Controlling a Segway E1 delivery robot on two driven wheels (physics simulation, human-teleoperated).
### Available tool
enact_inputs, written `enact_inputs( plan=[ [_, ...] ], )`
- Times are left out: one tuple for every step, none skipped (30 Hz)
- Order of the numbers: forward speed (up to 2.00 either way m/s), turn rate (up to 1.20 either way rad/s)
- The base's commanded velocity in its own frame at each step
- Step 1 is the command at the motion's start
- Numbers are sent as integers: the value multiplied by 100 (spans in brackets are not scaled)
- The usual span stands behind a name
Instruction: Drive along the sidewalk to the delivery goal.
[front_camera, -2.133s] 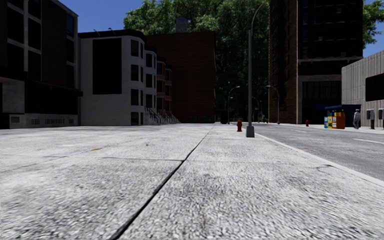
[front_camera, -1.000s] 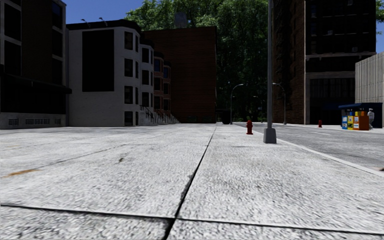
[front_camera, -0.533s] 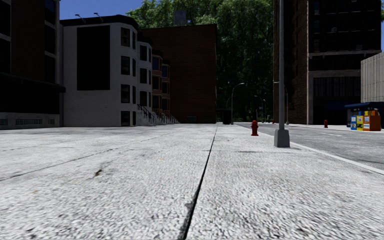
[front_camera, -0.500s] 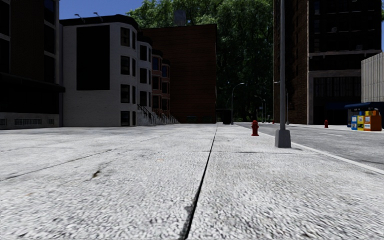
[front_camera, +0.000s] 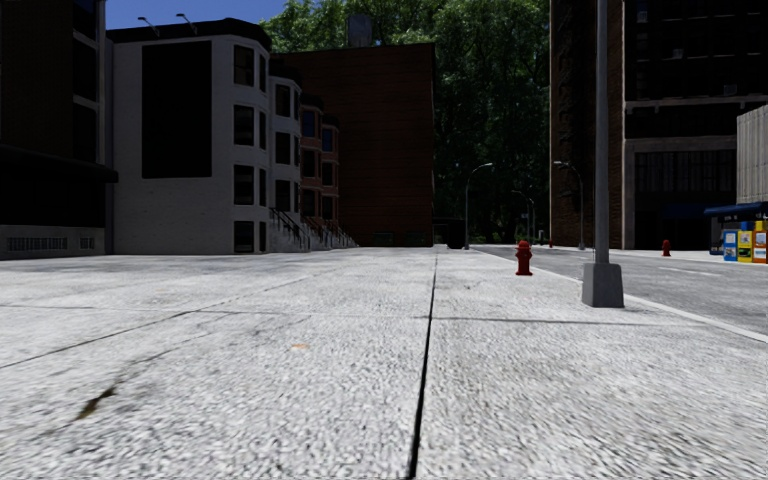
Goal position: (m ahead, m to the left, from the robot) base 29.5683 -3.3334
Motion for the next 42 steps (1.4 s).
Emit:
enact_inputs(
  plan=[
    [188, 0],
    [188, 0],
    [188, 0],
    [188, 0],
    [188, 0],
    [188, 0],
    [188, 0],
    [188, 0],
    [188, 0],
    [188, 0],
    [188, 0],
    [188, 0],
    [188, 0],
    [188, 0],
    [188, 0],
    [188, 0],
    [188, 0],
    [188, 0],
    [188, 0],
    [188, 0],
    [188, 0],
    [188, 0],
    [188, 0],
    [188, 0],
    [188, 0],
    [188, 0],
    [188, 0],
    [188, 0],
    [188, 0],
    [188, 0],
    [188, 0],
    [188, 0],
    [188, 0],
    [188, 0],
    [188, 0],
    [188, 0],
    [188, 0],
    [188, 0],
    [188, 0],
    [188, 0],
    [188, 0],
    [188, 0]
  ],
)
